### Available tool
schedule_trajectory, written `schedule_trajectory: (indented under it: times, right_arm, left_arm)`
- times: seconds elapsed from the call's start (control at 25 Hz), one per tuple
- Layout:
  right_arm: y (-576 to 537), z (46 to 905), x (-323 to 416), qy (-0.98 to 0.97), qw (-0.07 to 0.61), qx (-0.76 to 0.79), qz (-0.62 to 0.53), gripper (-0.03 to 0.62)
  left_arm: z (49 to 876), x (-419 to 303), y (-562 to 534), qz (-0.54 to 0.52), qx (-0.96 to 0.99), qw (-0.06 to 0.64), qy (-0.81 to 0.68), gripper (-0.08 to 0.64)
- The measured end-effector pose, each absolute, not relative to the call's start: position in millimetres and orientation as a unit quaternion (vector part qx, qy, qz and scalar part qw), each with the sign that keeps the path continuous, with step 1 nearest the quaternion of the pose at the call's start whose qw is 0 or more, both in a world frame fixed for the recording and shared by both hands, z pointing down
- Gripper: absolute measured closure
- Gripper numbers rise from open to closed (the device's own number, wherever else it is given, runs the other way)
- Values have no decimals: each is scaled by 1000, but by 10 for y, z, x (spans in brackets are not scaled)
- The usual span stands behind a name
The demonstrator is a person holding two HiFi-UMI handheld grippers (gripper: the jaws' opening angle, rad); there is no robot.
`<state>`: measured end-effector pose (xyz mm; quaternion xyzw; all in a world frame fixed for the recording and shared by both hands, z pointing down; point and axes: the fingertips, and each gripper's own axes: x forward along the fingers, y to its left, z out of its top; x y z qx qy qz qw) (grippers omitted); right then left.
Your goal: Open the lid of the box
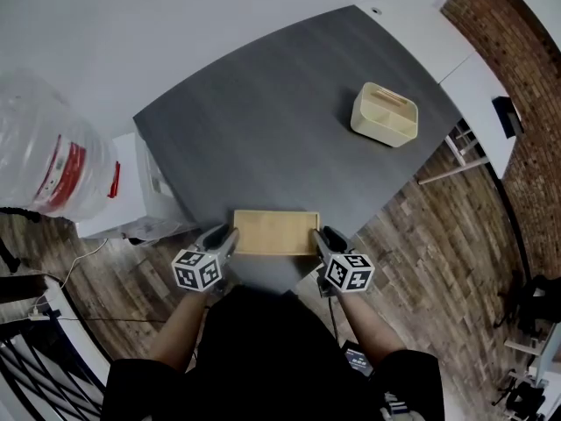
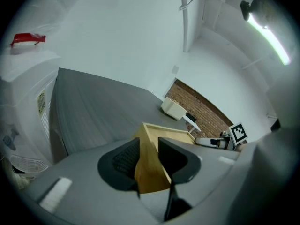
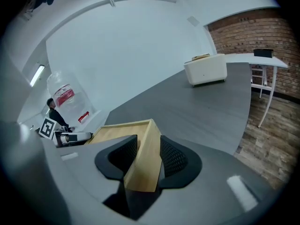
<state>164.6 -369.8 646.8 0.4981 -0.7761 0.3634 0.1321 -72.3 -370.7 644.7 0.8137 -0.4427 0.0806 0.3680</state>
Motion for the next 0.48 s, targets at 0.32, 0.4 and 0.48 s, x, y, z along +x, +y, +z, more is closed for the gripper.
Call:
schedule_trajectory:
  times: [0.32, 0.4, 0.48]
  right_arm:
    - [-3701, 6485, 1587, -780, 99, 466, 406, 500]
    - [-3702, 6486, 1584, -782, 98, 462, 406, 500]
    - [-3702, 6486, 1584, -785, 100, 458, 406, 500]
  left_arm:
    - [6448, -738, -3719, 58, 806, 389, -441, 440]
    - [6453, -743, -3722, 52, 804, 395, -441, 440]
    - [6458, -748, -3722, 48, 803, 400, -439, 440]
